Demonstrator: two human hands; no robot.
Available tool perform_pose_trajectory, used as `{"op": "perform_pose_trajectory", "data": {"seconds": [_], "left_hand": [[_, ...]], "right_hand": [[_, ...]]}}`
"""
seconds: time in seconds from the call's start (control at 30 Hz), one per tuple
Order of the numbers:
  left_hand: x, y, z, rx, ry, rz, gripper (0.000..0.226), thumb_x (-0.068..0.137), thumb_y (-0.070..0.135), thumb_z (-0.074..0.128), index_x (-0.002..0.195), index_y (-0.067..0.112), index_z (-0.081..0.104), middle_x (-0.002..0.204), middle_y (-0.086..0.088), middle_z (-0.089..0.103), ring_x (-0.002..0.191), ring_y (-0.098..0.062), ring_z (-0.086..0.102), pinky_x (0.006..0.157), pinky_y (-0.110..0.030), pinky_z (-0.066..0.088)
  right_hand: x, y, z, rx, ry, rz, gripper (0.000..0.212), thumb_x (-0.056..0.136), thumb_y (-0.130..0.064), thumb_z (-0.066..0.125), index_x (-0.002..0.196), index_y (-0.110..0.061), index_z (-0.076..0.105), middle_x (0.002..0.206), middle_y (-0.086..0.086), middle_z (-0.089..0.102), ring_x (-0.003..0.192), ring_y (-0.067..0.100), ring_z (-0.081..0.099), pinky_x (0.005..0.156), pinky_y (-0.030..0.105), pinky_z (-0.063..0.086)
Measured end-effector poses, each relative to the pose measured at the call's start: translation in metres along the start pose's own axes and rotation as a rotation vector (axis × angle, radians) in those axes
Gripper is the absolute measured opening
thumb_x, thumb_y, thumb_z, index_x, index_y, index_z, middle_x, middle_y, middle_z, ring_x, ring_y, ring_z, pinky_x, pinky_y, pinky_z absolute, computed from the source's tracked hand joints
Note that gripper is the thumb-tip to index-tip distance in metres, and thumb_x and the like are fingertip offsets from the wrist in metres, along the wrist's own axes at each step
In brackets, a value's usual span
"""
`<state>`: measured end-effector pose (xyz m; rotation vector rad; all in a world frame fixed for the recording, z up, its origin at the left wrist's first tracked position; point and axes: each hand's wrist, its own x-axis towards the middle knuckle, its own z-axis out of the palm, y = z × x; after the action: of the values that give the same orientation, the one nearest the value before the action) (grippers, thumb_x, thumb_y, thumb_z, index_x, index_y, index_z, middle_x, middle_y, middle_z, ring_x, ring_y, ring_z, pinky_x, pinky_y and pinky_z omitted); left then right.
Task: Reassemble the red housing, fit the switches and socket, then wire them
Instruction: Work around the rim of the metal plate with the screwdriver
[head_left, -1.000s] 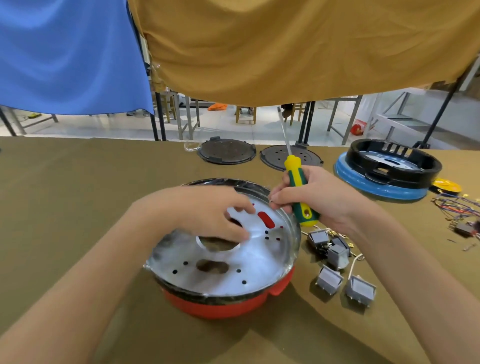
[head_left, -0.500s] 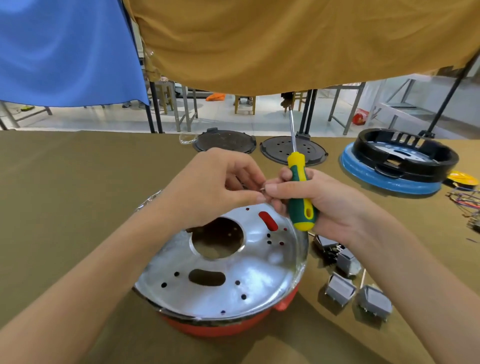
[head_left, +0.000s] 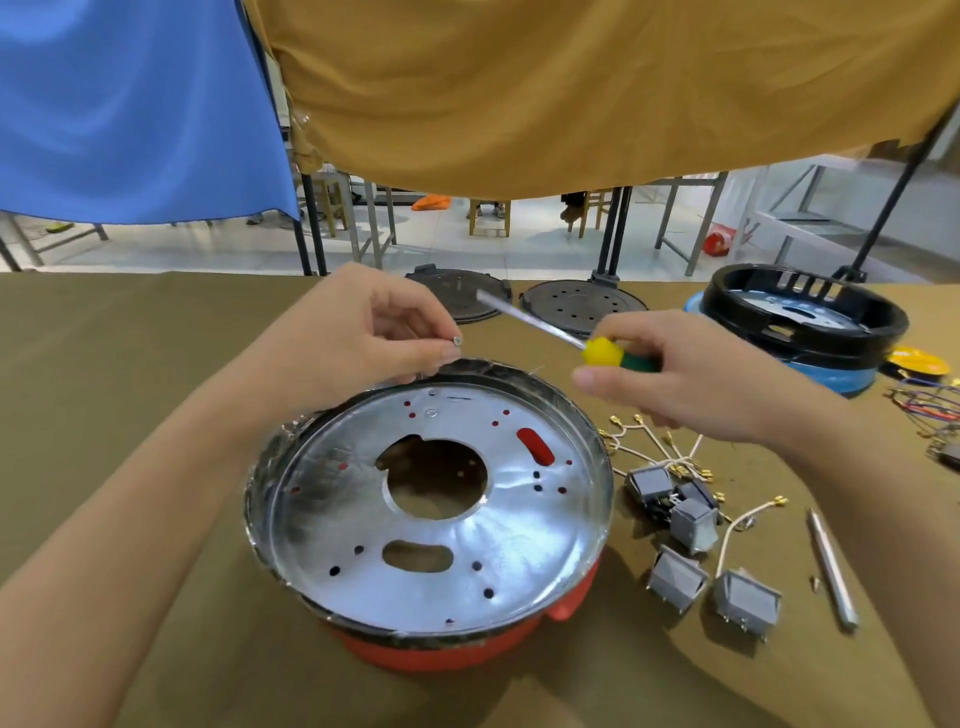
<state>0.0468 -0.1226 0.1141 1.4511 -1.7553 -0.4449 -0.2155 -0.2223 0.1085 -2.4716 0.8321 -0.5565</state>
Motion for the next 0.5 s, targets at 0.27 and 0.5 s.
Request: {"op": "perform_pose_trajectory", "data": {"seconds": [0.27, 0.5], "left_hand": [[0.0006, -0.0083, -0.0050, -0.058, -0.011, -0.051, 0.007, 0.078, 0.020, 0.080, 0.084, 0.023, 0.077, 0.077, -0.001, 0.076, 0.071, -0.014, 0.073, 0.065, -0.019, 0.057], [0.0015, -0.0068, -0.0054, -0.055, -0.011, -0.063, 0.009, 0.078, 0.020, 0.079, 0.086, 0.019, 0.077, 0.078, -0.001, 0.076, 0.071, -0.015, 0.073, 0.064, -0.019, 0.058]], "right_hand": [[-0.0018, 0.0035, -0.0085, -0.030, -0.068, -0.058, 0.024, 0.076, -0.063, 0.065, 0.077, -0.039, 0.063, 0.067, -0.001, 0.062, 0.055, 0.010, 0.058, 0.056, 0.038, 0.051], [-0.0005, 0.0056, -0.0062, -0.023, -0.088, -0.072, 0.020, 0.076, -0.061, 0.066, 0.077, -0.040, 0.065, 0.071, -0.007, 0.064, 0.057, 0.006, 0.059, 0.052, 0.020, 0.047]]}}
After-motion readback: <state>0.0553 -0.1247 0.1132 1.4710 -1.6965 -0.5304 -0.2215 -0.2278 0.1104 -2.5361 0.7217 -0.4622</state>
